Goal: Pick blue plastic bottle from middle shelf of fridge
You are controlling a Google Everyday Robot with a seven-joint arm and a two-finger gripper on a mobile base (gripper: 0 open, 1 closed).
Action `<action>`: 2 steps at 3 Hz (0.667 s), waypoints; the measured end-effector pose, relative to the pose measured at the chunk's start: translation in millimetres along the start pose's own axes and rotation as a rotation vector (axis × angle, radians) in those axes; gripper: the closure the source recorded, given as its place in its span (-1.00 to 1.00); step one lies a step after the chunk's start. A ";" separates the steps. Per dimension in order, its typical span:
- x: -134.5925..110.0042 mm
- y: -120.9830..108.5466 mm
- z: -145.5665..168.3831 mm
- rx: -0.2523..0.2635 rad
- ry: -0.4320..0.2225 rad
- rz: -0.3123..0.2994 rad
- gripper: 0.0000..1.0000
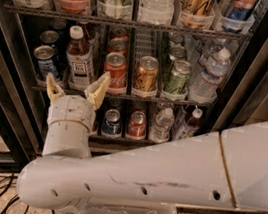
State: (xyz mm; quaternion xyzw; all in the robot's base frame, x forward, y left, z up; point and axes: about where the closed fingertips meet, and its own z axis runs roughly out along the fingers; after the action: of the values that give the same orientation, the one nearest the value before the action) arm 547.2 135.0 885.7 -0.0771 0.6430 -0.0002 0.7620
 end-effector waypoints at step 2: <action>-0.4 13.3 21.3 -0.046 -0.006 0.080 -0.52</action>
Offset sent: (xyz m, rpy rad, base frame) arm 0.0293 0.0301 -0.0018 0.0994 0.0244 0.1042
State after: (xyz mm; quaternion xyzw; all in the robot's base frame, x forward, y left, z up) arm 566.7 150.7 887.9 -0.0688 0.6431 0.0452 0.7613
